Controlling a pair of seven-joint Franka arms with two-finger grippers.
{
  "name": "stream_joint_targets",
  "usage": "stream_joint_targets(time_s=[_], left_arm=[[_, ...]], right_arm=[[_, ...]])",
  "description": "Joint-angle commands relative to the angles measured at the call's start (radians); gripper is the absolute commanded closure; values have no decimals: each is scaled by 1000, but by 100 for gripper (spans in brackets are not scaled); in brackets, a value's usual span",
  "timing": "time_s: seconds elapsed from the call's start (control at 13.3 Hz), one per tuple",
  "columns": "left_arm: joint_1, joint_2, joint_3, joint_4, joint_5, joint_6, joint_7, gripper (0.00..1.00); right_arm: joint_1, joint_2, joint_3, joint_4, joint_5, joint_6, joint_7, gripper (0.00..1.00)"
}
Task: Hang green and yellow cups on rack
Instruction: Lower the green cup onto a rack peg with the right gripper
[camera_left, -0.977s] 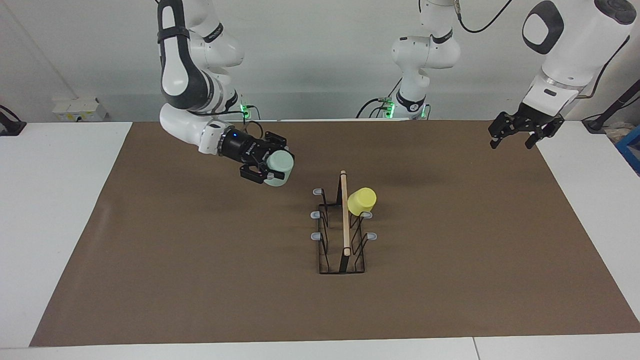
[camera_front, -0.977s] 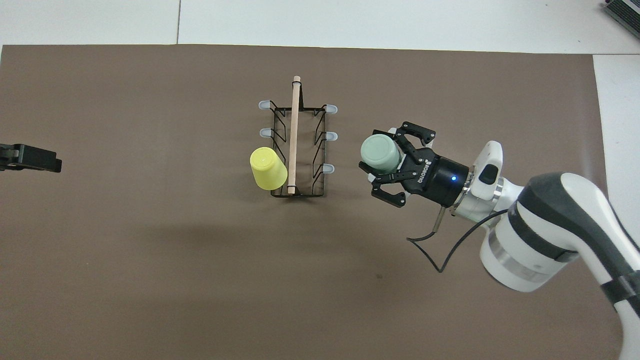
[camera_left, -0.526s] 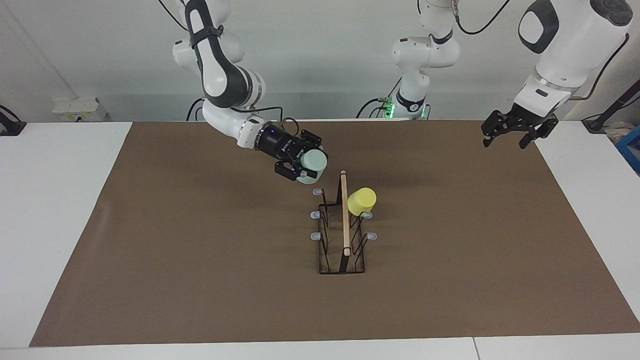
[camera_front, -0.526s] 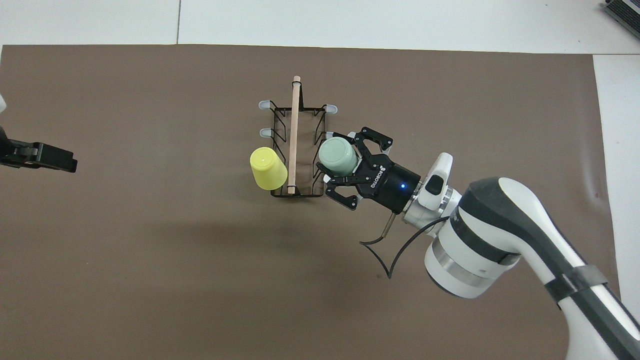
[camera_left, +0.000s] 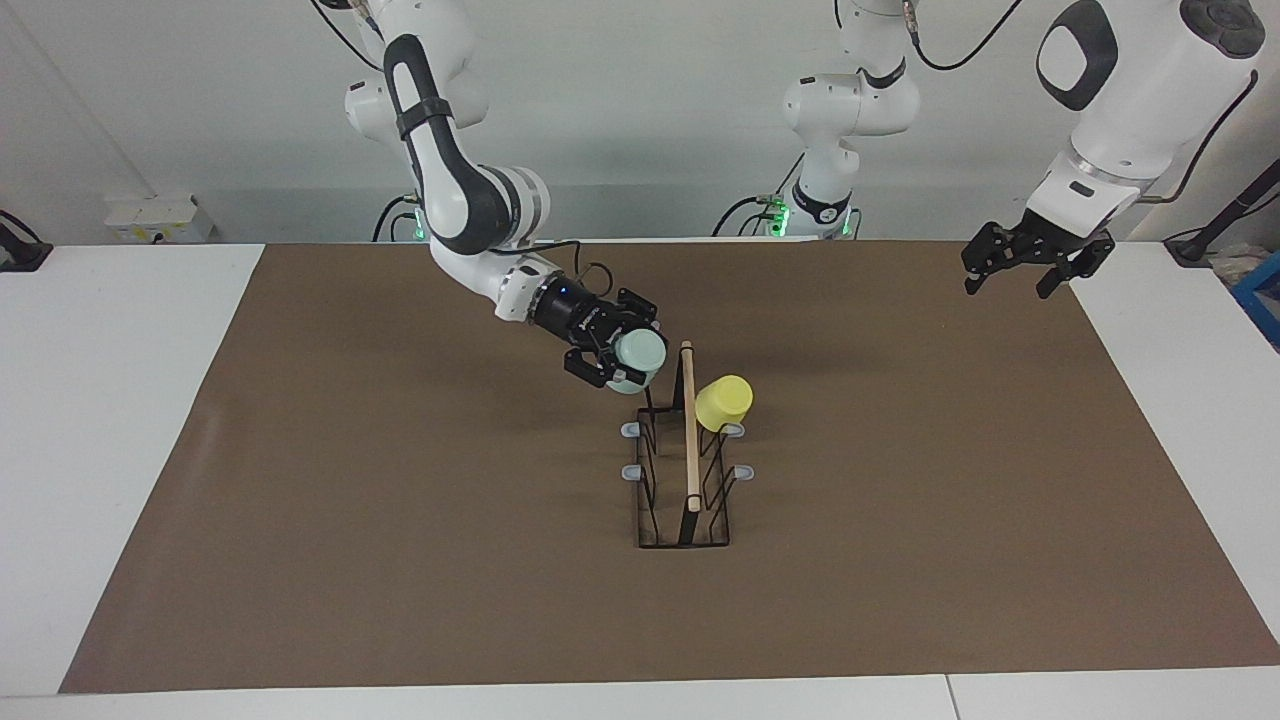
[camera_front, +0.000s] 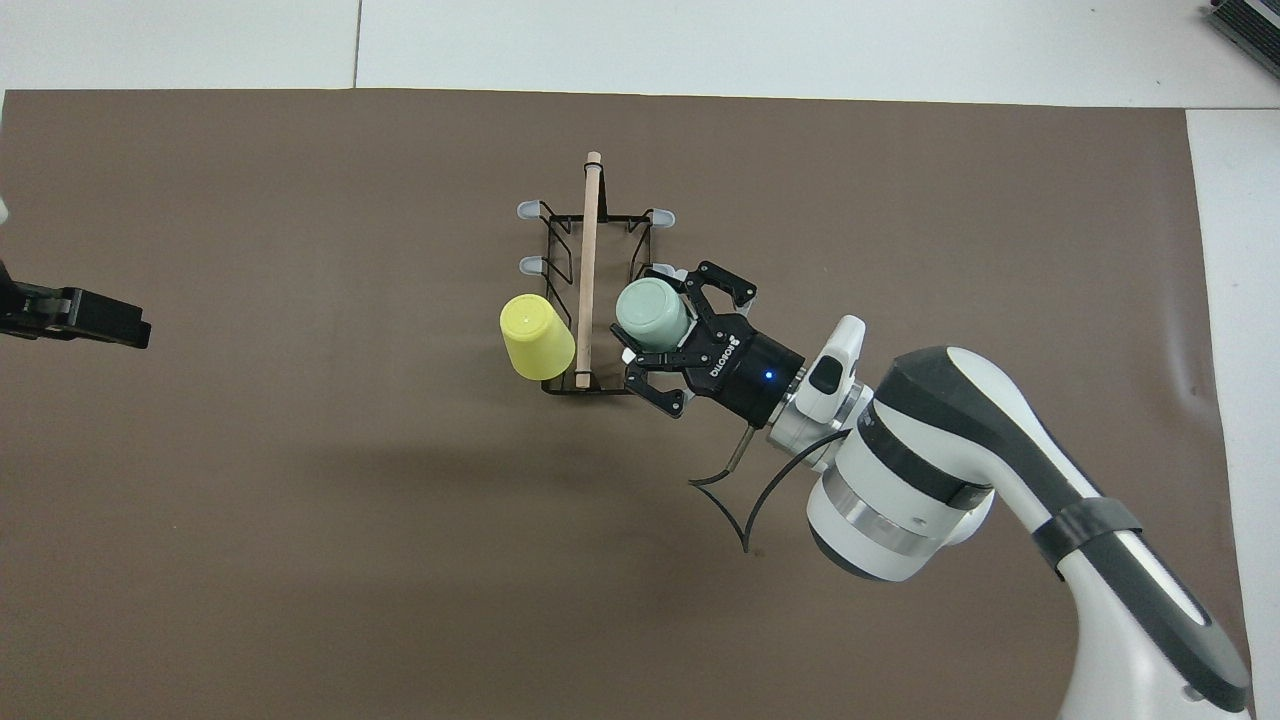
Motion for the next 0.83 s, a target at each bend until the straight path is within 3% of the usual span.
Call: stream_joint_targets(time_s=[0.0, 0.3, 0.45, 0.75], left_arm=[[4, 3, -4, 5, -16, -7, 13, 0], [9, 1, -4, 3, -16, -7, 16, 0], [7, 0, -4, 3, -16, -13, 12, 0], [4, 0, -4, 3, -16, -13, 12, 0]], right_arm=[[-3, 18, 3, 12, 73, 15, -68, 100], [-6, 66, 3, -13, 113, -73, -140, 100], [0, 101, 3, -33, 217, -150, -201, 100], [-3, 147, 3, -62, 228, -226, -259, 100]])
